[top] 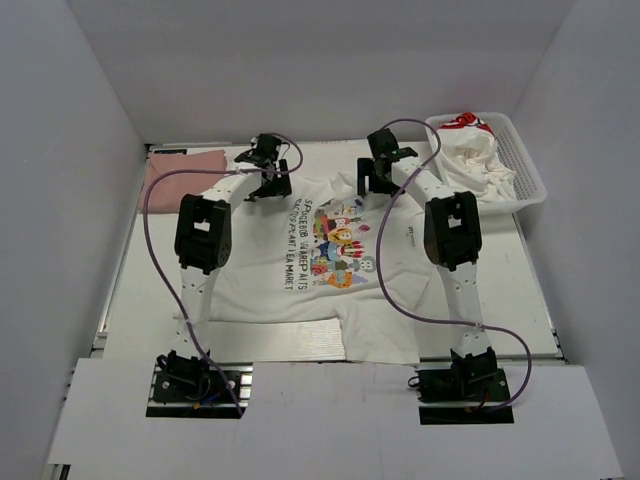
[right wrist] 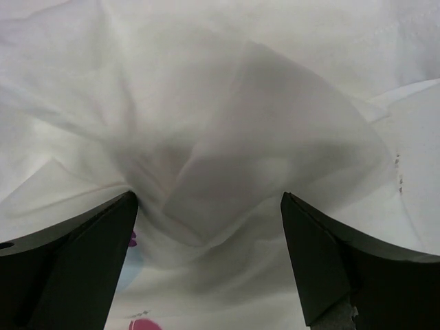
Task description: Fold and stack the t-shirts
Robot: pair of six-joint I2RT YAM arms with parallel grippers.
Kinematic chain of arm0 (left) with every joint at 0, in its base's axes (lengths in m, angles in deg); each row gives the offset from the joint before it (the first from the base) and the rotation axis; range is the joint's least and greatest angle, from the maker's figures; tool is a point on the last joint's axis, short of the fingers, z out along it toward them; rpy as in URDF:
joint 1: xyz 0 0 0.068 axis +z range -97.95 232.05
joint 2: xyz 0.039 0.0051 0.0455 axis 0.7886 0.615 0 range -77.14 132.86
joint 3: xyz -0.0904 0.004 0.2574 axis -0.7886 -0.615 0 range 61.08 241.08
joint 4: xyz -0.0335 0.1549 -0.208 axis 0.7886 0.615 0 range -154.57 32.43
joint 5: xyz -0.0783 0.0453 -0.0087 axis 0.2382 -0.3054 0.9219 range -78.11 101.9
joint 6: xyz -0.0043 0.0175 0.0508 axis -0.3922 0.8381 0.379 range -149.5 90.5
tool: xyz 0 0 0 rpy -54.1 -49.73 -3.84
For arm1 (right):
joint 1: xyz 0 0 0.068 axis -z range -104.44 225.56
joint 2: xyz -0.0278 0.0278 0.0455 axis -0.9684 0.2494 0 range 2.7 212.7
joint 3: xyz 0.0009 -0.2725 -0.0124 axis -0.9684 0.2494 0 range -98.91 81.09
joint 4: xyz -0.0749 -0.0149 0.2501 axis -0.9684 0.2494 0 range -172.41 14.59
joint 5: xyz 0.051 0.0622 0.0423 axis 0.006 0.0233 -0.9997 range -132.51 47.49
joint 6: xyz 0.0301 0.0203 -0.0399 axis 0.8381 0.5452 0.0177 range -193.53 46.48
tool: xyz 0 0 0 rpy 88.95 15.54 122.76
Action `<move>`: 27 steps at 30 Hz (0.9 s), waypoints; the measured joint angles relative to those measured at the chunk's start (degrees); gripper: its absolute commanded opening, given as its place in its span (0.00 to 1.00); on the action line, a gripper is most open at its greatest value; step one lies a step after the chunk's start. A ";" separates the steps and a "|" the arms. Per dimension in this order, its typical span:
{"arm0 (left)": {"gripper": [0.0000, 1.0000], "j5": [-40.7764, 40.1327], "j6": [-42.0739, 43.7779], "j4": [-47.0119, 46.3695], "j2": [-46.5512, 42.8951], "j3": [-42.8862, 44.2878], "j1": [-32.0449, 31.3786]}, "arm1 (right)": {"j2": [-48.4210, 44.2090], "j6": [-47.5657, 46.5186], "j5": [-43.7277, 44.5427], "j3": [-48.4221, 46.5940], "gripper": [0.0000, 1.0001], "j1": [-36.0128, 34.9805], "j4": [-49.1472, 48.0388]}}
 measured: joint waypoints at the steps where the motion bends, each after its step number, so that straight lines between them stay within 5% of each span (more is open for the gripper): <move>1: 1.00 -0.07 0.24 0.09 0.52 1.03 -0.02 | 0.85 -0.04 1.14 -0.55 0.90 0.11 -0.07; 10: 1.00 0.55 0.39 -0.26 14.69 23.69 0.50 | 11.10 -1.60 5.73 -14.91 0.90 2.19 -4.59; 21: 1.00 12.37 -3.67 -9.14 15.23 23.63 3.74 | 12.31 -7.67 -5.18 -16.94 0.90 7.91 -16.41; 27: 1.00 16.33 -0.70 -7.56 5.86 12.37 3.58 | 0.15 -10.36 -12.52 -10.56 0.90 5.66 -11.82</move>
